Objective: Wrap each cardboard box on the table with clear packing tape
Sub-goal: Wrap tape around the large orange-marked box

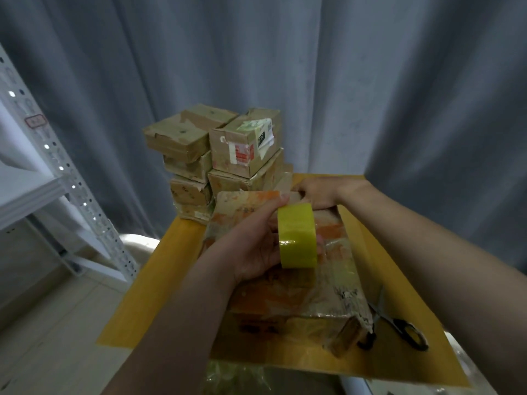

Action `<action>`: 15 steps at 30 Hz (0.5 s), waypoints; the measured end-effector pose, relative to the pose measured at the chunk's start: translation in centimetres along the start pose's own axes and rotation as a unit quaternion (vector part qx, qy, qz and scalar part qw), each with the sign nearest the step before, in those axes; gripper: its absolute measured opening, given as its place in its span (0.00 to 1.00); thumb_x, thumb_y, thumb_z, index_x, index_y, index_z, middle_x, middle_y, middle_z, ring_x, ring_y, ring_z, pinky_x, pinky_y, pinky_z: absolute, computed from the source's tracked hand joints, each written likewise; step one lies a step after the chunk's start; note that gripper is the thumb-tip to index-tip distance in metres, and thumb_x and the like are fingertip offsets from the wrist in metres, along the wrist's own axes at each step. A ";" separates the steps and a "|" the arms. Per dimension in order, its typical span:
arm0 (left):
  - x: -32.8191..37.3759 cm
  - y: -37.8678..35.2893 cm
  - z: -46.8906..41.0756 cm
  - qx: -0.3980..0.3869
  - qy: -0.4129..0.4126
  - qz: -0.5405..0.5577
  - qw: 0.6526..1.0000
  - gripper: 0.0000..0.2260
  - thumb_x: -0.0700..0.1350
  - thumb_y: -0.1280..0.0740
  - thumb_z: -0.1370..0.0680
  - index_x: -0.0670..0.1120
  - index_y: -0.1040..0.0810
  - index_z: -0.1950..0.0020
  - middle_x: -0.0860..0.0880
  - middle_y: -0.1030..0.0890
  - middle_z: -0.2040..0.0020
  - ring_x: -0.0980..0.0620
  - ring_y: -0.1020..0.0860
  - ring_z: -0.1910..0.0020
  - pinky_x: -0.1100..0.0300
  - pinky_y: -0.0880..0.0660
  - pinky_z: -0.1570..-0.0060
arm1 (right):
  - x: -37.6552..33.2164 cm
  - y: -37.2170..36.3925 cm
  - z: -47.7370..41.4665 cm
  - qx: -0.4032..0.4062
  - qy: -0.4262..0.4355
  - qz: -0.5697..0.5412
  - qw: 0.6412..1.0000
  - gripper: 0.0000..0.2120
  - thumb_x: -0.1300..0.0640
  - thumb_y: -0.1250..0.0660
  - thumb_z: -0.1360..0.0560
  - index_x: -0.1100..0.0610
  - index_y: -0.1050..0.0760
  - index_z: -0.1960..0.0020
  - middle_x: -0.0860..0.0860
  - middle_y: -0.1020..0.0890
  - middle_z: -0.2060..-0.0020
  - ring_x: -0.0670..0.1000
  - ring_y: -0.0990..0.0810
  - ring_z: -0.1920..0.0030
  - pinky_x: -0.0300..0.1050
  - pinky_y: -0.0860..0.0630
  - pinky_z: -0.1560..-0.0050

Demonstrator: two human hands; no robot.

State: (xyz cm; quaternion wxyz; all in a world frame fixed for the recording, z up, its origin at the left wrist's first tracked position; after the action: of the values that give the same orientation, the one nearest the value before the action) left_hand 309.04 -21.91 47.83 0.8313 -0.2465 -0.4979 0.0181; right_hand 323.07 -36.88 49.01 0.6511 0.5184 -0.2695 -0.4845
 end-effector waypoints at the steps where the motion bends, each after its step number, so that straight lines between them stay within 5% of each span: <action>1: 0.0 0.1 -0.1 0.004 -0.002 -0.002 1.000 0.26 0.61 0.35 0.23 0.41 0.23 0.37 0.31 0.19 0.39 0.34 0.21 0.36 0.44 0.22 0.41 | -0.2 -0.1 0.3 0.010 0.000 0.039 0.999 0.30 0.41 0.35 0.18 0.51 0.35 0.20 0.53 0.28 0.24 0.58 0.28 0.27 0.48 0.31 0.35; 4: -0.1 -0.1 -0.2 0.011 -0.007 -0.017 1.000 0.29 0.65 0.36 0.25 0.42 0.22 0.38 0.32 0.18 0.41 0.35 0.19 0.38 0.45 0.21 0.41 | -0.5 -0.8 1.8 0.014 -0.012 0.081 0.997 0.35 0.43 0.38 0.16 0.46 0.51 0.15 0.52 0.41 0.18 0.62 0.42 0.20 0.55 0.39 0.25; 11: -0.1 -0.7 -0.1 0.043 -0.043 -0.055 0.997 0.28 0.67 0.45 0.20 0.46 0.19 0.41 0.35 0.15 0.45 0.40 0.14 0.55 0.48 0.18 0.50 | -0.5 -2.1 2.2 0.015 -0.025 0.030 0.999 0.38 0.43 0.39 0.16 0.48 0.57 0.15 0.54 0.48 0.17 0.66 0.46 0.19 0.60 0.42 0.24; 15: 0.0 -1.0 0.5 0.088 -0.069 -0.082 0.990 0.30 0.67 0.46 0.19 0.44 0.19 0.42 0.35 0.15 0.45 0.39 0.15 0.50 0.45 0.19 0.44 | 0.1 -3.2 1.6 0.024 -0.022 0.030 0.999 0.38 0.44 0.40 0.15 0.47 0.61 0.15 0.55 0.51 0.16 0.67 0.50 0.19 0.63 0.45 0.22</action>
State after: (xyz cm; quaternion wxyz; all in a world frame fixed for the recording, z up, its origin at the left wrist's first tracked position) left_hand 308.39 -22.57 48.45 0.8124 -0.1289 -0.5686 0.0108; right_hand 320.59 -37.64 46.49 0.6464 0.5153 -0.3105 -0.4693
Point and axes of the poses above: each hand's wrist, its own z-axis away from the middle knuckle, its own y-axis out of the back of the hand, x = y × z, the point moved 2 cm from there along -z, towards the middle knuckle
